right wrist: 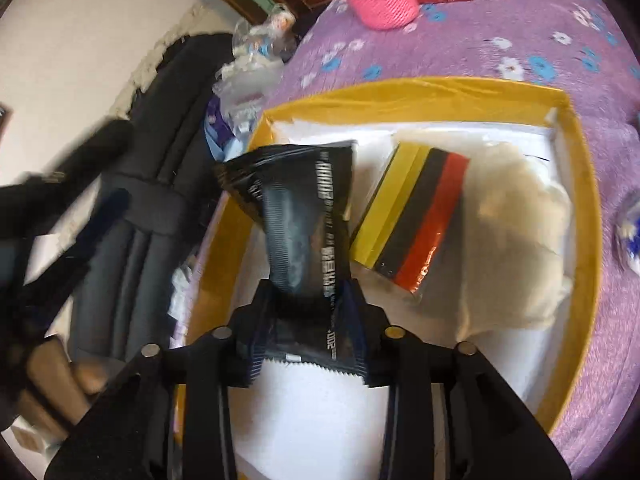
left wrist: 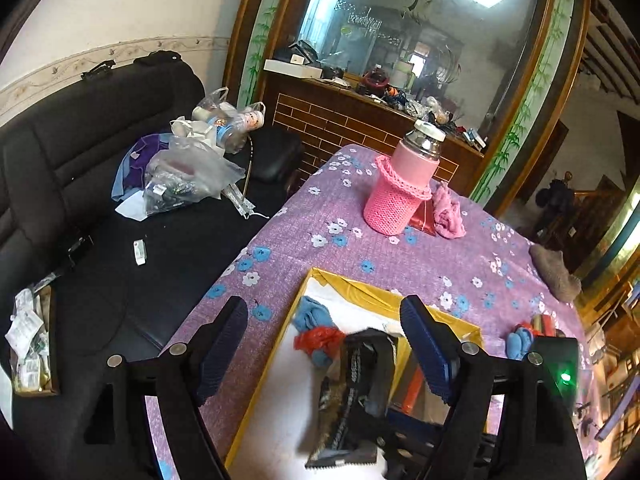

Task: Organize soft objects
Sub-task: 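Lower the black packet and blue sock into the yellow box and open both tools, then grasp the lemon-print tissue pack with the left tool while the right tool grasps the pink tissue pack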

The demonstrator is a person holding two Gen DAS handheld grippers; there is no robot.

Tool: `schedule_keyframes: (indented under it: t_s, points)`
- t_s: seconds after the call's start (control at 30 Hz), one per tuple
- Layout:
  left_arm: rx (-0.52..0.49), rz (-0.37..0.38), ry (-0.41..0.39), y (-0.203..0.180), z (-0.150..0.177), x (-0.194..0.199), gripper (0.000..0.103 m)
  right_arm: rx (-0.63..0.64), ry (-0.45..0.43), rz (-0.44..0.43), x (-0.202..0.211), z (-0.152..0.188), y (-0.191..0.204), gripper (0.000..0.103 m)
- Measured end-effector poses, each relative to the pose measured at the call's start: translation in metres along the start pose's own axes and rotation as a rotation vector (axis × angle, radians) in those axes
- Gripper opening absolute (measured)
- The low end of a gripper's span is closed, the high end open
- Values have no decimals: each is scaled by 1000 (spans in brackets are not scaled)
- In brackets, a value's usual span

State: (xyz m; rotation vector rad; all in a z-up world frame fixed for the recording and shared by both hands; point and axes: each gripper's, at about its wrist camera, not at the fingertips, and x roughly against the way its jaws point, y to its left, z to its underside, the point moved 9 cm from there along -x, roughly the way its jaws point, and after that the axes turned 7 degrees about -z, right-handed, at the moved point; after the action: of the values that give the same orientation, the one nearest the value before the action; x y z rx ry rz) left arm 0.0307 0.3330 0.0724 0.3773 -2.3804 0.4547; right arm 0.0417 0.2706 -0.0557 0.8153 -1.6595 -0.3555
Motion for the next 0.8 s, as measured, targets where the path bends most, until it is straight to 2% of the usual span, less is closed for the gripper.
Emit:
schedule_keyframes:
  t_s: [0.13,0.27,0.4,0.47,0.5,0.57,0.6,0.63,0.7,0.8]
  points:
    - [-2,19,-3,-5,4,16,83,38,-44,2,16,-2,1,38]
    - [2,50,-12,-17,11,36,84,77,-109,-5,57,2,2,40]
    - [-59,94,-75,-43,23,70,84,127,-202,2,118,13,-7,40]
    - [-99,104,-134,-60,29,92,85,159,-280,54,160,18,-20,40]
    - [-119,112,-164,-70,33,103,92,177,-330,101,185,23,-31,41]
    - [-153,142,-212,-93,41,121,103,198,-407,174,224,30,-50,52]
    - [-165,156,-218,-102,48,125,103,203,-442,218,243,35,-62,63]
    - [-186,179,-200,-116,55,125,103,199,-468,263,262,41,-77,67]
    - [-216,208,-125,-138,73,115,103,166,-501,319,289,51,-106,66]
    - [-273,225,-16,-173,99,92,102,80,-519,352,315,59,-148,66]
